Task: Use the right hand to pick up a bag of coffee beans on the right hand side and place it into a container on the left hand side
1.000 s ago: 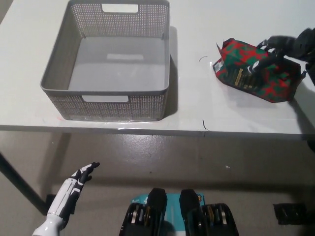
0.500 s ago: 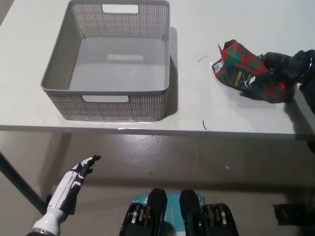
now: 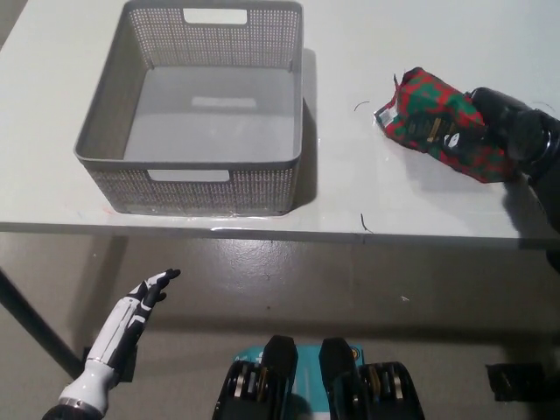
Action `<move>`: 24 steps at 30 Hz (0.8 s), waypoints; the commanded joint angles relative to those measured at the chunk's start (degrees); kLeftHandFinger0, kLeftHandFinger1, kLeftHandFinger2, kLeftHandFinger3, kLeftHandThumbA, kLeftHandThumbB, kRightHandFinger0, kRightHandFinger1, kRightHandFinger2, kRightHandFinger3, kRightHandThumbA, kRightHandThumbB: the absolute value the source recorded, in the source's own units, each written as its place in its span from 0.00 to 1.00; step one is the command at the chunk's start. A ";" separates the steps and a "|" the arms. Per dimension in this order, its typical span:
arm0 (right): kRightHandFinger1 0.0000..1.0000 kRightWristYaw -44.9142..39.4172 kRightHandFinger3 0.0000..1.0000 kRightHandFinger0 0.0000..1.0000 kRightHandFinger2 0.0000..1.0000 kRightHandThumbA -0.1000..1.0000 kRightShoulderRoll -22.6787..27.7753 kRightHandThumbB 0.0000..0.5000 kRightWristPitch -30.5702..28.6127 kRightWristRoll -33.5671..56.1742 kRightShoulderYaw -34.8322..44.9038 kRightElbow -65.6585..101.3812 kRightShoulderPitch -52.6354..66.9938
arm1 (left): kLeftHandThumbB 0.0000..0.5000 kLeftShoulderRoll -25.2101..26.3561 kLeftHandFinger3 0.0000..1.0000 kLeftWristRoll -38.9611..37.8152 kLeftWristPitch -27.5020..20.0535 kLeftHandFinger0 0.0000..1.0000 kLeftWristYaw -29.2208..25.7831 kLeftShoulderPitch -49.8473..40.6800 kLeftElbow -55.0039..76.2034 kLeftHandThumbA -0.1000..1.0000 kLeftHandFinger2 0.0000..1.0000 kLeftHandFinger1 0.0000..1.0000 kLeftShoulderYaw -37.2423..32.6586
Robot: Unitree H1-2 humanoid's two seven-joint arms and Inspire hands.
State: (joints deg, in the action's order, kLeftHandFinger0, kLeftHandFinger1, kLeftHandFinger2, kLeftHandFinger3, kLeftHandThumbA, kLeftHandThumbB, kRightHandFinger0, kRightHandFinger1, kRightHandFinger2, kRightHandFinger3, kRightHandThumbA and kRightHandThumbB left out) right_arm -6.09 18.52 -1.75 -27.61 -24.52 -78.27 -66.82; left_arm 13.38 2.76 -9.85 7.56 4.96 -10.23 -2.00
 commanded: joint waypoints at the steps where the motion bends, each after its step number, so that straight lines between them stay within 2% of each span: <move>1: 0.72 15.36 0.99 0.23 1.00 0.00 0.38 0.32 -6.66 2.02 2.97 -1.09 2.96 | 0.45 1.14 1.00 -0.12 -0.89 1.00 1.02 2.06 0.82 1.00 1.00 1.00 0.06; 3: 0.72 16.38 0.98 0.21 1.00 0.00 0.43 0.33 -6.91 1.95 3.32 -1.01 2.89 | 0.46 1.10 1.00 -0.08 -1.13 1.00 1.04 2.12 0.61 1.00 1.00 1.00 -0.02; 6: 0.63 17.90 0.99 0.13 1.00 0.00 0.35 0.34 -7.03 2.10 4.15 -1.09 2.25 | 0.47 1.12 1.00 -0.12 -1.19 1.00 1.03 2.19 0.44 1.00 1.00 1.00 0.02; 7: 0.60 19.02 0.98 0.11 0.99 0.00 0.30 0.31 -6.77 1.87 4.22 -1.12 1.98 | 0.46 1.13 1.00 -0.06 -1.10 1.00 1.01 2.17 0.57 1.00 1.00 1.00 0.01; 8: 0.54 19.80 0.95 0.06 0.95 0.00 0.26 0.30 -6.80 1.90 4.50 -0.99 1.98 | 0.45 1.09 1.00 0.01 -1.22 1.00 1.00 1.94 0.58 1.00 1.00 1.00 -0.05; 10: 0.45 21.69 0.85 0.00 0.86 0.00 0.49 0.37 -8.15 2.56 5.75 -0.55 1.39 | 0.45 1.10 1.00 -0.02 -1.08 1.00 1.02 1.82 0.59 1.00 1.00 1.00 -0.02; 11: 0.44 22.24 0.84 0.00 0.85 0.00 0.63 0.37 -9.15 2.87 6.34 -0.23 1.10 | 0.45 1.07 1.00 -0.16 -1.15 1.00 0.99 1.78 0.60 1.00 1.00 1.00 0.08; 12: 0.42 22.83 0.87 0.00 0.87 0.00 0.82 0.32 -9.69 2.92 6.77 0.07 0.51 | 0.43 1.07 1.00 -0.27 -1.28 1.00 1.02 1.87 0.42 1.00 1.00 1.00 0.14; 14: 0.49 23.97 0.98 0.00 0.96 0.00 1.22 0.22 -9.85 2.71 7.30 0.93 -1.03 | 0.41 1.17 1.00 -0.09 -1.38 1.00 1.03 2.07 0.21 1.00 1.00 1.00 0.14; 16: 0.56 24.91 1.00 0.03 0.96 0.00 2.06 0.26 -11.59 2.71 8.00 2.40 -2.87 | 0.41 1.25 1.00 0.67 -1.59 1.00 0.74 1.97 0.15 1.00 1.00 1.00 0.02; 17: 0.60 25.60 1.00 0.08 0.97 0.00 2.48 0.30 -12.17 2.30 8.06 3.05 -3.82 | 0.42 1.18 1.00 0.53 -1.44 1.00 0.84 1.83 0.15 1.00 1.00 1.00 0.01; 19: 0.55 26.35 0.95 0.07 0.94 0.00 2.91 0.30 -13.29 2.17 8.47 3.81 -5.18 | 0.43 1.03 1.00 0.36 -1.40 1.00 0.80 1.74 0.00 1.00 1.00 1.00 0.12; 20: 0.48 25.82 0.91 0.02 0.90 0.00 3.23 0.30 -13.51 2.61 9.04 4.62 -6.68 | 0.43 0.88 1.00 0.17 -1.17 1.00 0.79 1.47 0.14 1.00 1.00 1.00 0.23; 21: 0.48 25.56 0.91 0.00 0.91 0.00 3.34 0.27 -12.99 2.85 9.48 5.24 -7.85 | 0.42 0.86 1.00 0.15 -1.22 1.00 0.87 1.34 0.12 1.00 1.00 1.00 0.19; 22: 0.51 25.07 0.96 0.00 0.95 0.00 3.31 0.24 -12.24 3.02 9.81 5.73 -8.88 | 0.40 0.77 1.00 0.03 -1.48 1.00 0.87 1.22 0.00 1.00 1.00 1.00 0.22; 23: 0.59 24.30 1.00 0.03 1.00 0.00 3.34 0.23 -12.10 3.52 10.50 7.03 -10.50 | 0.40 0.76 1.00 0.08 -1.37 1.00 0.85 1.10 0.04 1.00 1.00 1.00 0.23; 24: 0.61 24.17 1.00 0.02 0.98 0.00 3.26 0.21 -11.99 3.47 10.60 7.53 -11.05 | 0.40 0.80 1.00 0.12 -1.32 1.00 0.82 0.99 0.11 1.00 1.00 1.00 0.26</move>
State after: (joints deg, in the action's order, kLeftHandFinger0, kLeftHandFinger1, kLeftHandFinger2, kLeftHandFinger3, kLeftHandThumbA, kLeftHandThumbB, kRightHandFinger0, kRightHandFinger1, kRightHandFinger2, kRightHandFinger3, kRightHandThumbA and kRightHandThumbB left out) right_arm 13.87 19.25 -9.73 -26.26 -16.45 -76.31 -66.54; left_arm 13.40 2.81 -9.87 8.15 5.64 -10.48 -1.99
